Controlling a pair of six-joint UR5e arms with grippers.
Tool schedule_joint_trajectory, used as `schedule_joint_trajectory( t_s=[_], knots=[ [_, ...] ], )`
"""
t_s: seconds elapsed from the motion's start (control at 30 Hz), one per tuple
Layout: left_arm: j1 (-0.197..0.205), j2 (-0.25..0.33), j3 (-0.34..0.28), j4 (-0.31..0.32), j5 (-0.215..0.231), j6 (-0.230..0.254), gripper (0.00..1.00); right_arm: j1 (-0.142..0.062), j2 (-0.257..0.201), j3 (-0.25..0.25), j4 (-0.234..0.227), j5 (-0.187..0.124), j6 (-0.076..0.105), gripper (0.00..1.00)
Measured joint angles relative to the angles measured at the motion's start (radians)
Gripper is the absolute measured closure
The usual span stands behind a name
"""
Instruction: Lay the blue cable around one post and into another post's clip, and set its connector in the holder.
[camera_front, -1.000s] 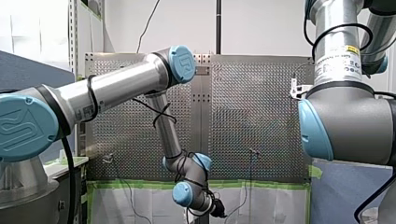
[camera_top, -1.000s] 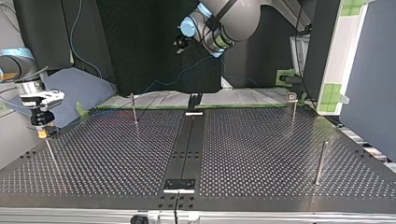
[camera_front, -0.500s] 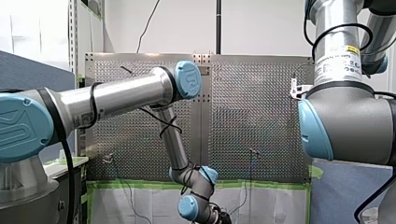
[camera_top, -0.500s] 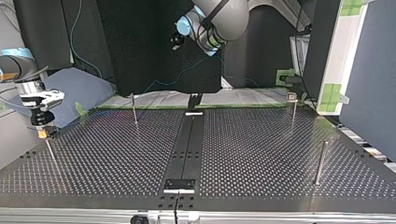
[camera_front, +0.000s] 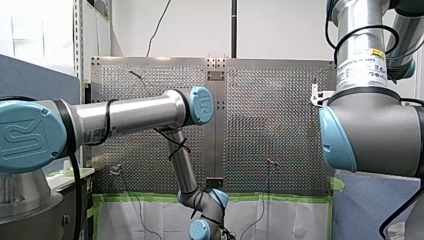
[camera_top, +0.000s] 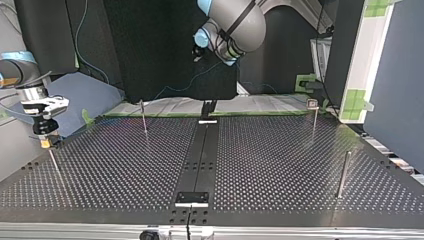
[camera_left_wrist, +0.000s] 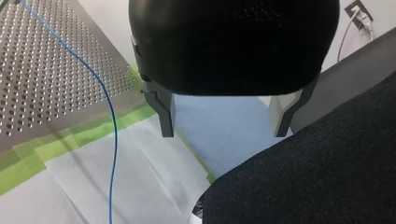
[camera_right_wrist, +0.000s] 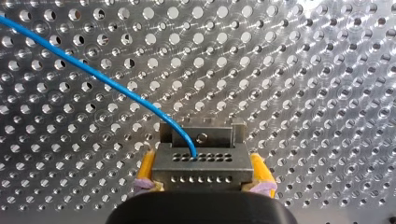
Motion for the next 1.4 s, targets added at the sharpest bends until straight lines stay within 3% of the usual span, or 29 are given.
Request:
schedule_joint_trajectory(
  t_s=[0.27, 0.43, 0.8, 1.13, 1.4],
  knots=[
    [-0.005, -0.065, 0.065, 0.055, 0.046, -0.061, 0.0, 0.0, 0.0, 0.0, 0.0, 0.0, 0.0, 1.0],
    [-0.008, -0.102, 0.107, 0.096, 0.048, -0.103, 0.0, 0.0, 0.0, 0.0, 0.0, 0.0, 0.0, 1.0],
    [-0.013, -0.04, 0.201, 0.188, 0.039, -0.197, 0.0, 0.0, 0.0, 0.0, 0.0, 0.0, 0.0, 1.0],
    [0.004, -0.034, 0.284, 0.198, -0.025, -0.279, 0.0, 0.0, 0.0, 0.0, 0.0, 0.0, 0.0, 1.0],
    [0.021, -0.051, 0.348, 0.196, -0.081, -0.286, 0.0, 0.0, 0.0, 0.0, 0.0, 0.0, 0.0, 1.0]
  ],
)
